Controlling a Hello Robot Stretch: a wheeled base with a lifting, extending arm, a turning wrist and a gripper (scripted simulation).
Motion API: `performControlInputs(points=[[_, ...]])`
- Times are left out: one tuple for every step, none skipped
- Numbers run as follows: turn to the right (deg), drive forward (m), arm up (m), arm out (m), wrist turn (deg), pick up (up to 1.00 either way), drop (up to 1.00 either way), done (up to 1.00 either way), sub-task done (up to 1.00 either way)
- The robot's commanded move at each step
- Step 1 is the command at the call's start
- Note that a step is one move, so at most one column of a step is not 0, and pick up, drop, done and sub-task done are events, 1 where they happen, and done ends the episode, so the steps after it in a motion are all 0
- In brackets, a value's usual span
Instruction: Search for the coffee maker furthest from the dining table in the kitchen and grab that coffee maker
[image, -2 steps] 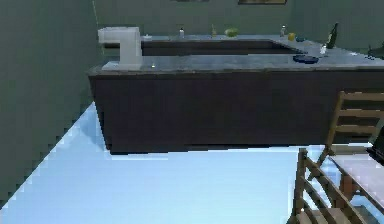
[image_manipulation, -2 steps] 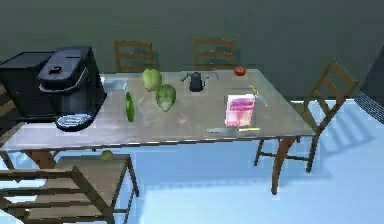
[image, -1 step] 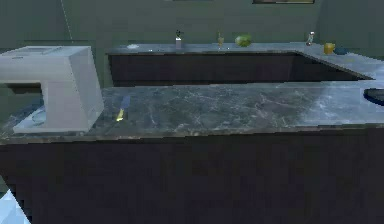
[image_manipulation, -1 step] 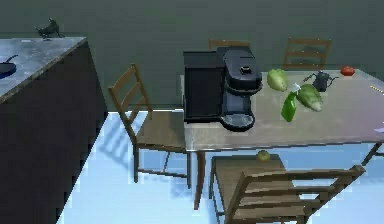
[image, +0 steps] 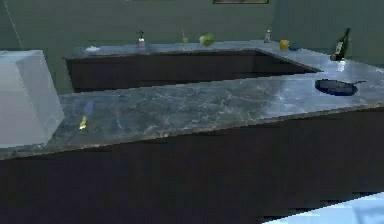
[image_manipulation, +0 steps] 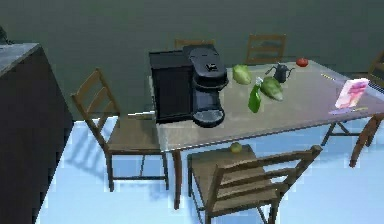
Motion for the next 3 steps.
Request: performControlInputs(points=[[0.0,0.15,0.00,0.00,0.0,0.00,0.00,0.00,0.00],[-45.0,0.00,0.00,0.00,0.0,0.00,0.00,0.00,0.00],[-45.0,0.00,0.00,0.00,0.0,0.00,0.00,0.00,0.00]])
